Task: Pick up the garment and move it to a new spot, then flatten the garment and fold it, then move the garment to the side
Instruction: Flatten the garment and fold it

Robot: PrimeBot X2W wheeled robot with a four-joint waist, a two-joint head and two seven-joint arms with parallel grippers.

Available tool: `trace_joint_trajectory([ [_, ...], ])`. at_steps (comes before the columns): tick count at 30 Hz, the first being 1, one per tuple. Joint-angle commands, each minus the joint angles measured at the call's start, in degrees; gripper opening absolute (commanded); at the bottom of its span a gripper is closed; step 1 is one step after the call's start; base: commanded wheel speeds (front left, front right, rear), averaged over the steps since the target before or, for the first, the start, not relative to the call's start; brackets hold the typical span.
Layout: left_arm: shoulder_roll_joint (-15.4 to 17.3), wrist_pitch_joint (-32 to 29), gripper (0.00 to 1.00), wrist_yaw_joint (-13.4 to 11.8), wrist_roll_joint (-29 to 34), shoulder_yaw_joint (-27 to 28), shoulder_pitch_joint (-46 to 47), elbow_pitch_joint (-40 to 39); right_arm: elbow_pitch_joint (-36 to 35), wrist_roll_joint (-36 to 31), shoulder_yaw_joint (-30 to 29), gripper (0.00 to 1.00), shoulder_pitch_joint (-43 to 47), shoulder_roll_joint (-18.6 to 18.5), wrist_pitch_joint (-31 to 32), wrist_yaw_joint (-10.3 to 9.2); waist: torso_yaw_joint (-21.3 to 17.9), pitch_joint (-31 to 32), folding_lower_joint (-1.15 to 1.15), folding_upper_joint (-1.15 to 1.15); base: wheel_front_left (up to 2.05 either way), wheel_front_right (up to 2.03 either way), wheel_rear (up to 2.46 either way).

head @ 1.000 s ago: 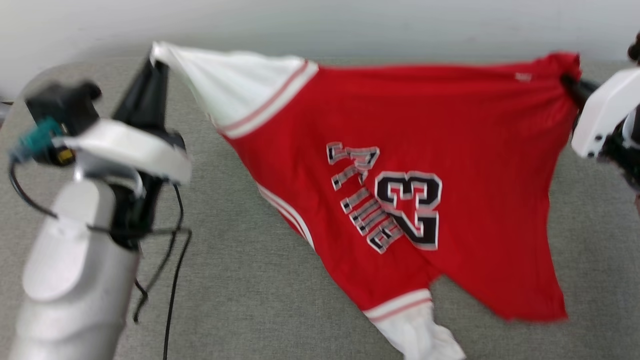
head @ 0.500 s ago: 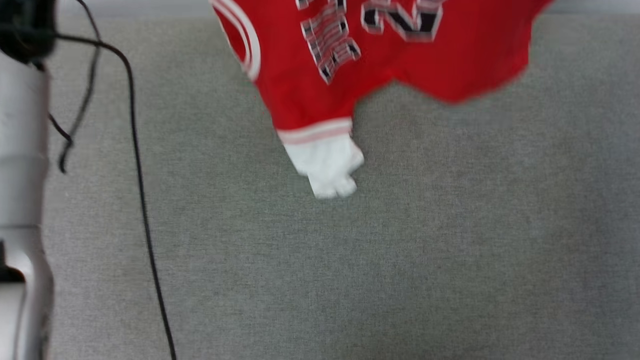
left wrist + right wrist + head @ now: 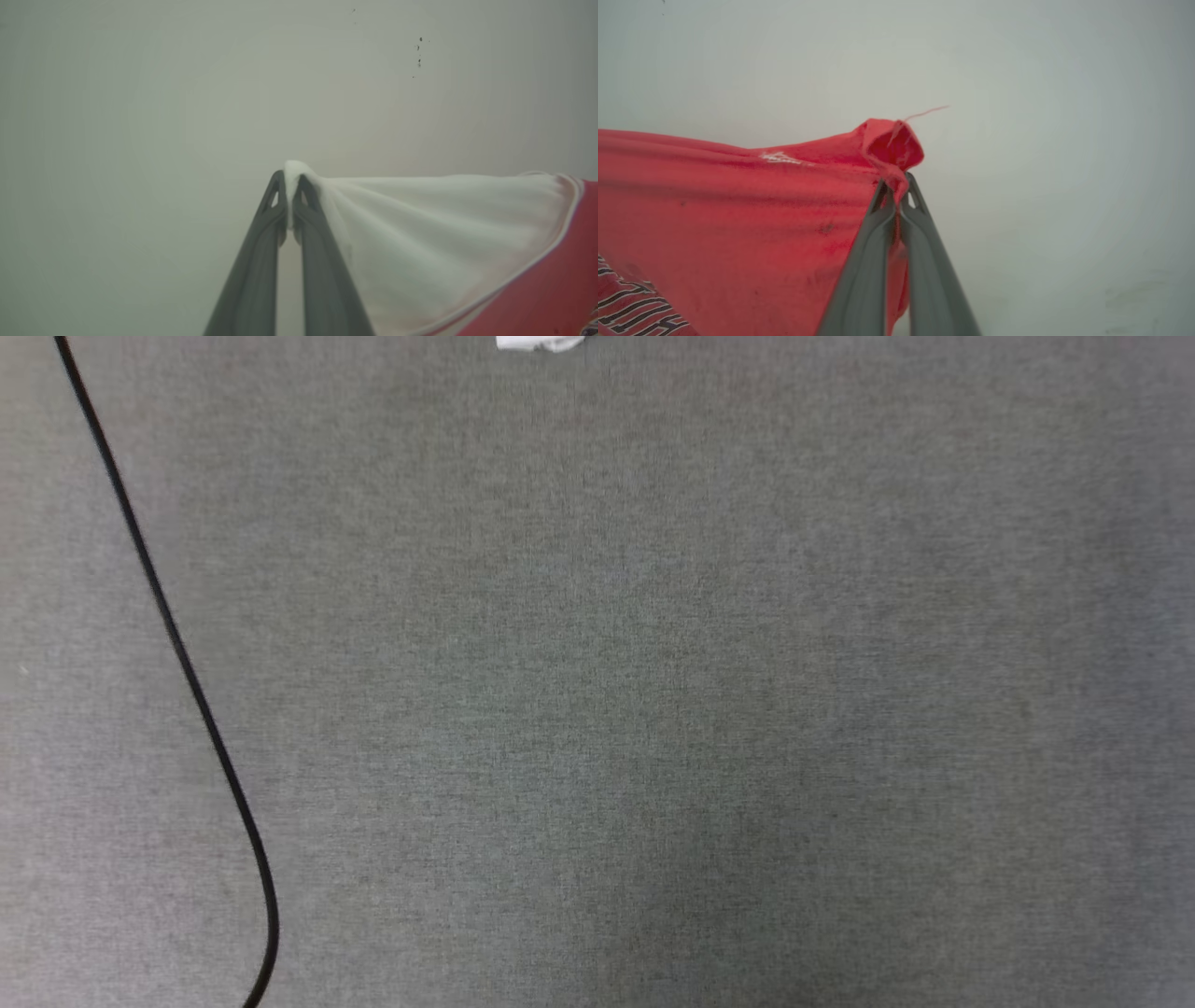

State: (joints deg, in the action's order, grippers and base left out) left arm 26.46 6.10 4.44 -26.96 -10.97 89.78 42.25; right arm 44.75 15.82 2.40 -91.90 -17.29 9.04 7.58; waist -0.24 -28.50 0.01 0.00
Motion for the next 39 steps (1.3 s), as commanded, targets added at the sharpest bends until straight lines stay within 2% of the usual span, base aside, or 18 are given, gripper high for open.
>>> trace_joint_trajectory([
  [1,0.0,-0.2,0.0,-0.8,0.1,-0.1,0.1,0.5,1.0,-0.3,0.2,0.0,-0.5,0.1,-0.4,-0.16,0.3,-2.1,-0.01,0.0,0.0,0.0,0.0],
  [8,-2.3,-0.1,0.0,-0.7,-2.0,-0.1,-2.4,1.4,4.6,1.2,2.0,0.0,-0.8,1.5,-2.0,-0.14,1.1,-5.8,-0.01,0.0,0.0,0.0,0.0],
  [16,-5.6,0.3,0.0,1.0,-5.8,-0.1,-10.3,3.0,8.3,6.2,6.4,0.0,5.3,0.0,-4.3,-0.13,2.5,-6.6,-0.01,0.0,0.0,0.0,0.0],
  [24,-7.9,3.2,0.0,2.8,-10.7,-1.0,-27.9,4.4,7.8,14.7,12.9,0.0,23.5,-1.2,-7.3,-0.13,2.8,0.2,-0.01,0.0,0.0,0.0,0.0],
  [26,-8.1,3.8,0.0,2.9,-11.6,-0.9,-30.3,4.4,7.1,16.0,13.5,0.0,26.0,-1.2,-7.7,-0.13,2.8,1.2,-0.01,0.0,0.0,0.0,0.0],
  [31,-8.1,6.5,0.0,3.0,-13.7,-1.8,-42.0,3.3,4.1,20.5,16.2,0.0,38.7,-2.8,-9.8,-0.13,2.5,6.9,-0.01,0.0,0.0,0.0,0.0],
  [39,-8.7,8.5,0.0,2.7,-15.3,-2.5,-61.3,-2.8,-2.0,25.0,16.3,0.0,57.2,-6.0,-11.6,-0.14,3.8,16.5,-0.01,0.0,0.0,0.0,0.0],
])
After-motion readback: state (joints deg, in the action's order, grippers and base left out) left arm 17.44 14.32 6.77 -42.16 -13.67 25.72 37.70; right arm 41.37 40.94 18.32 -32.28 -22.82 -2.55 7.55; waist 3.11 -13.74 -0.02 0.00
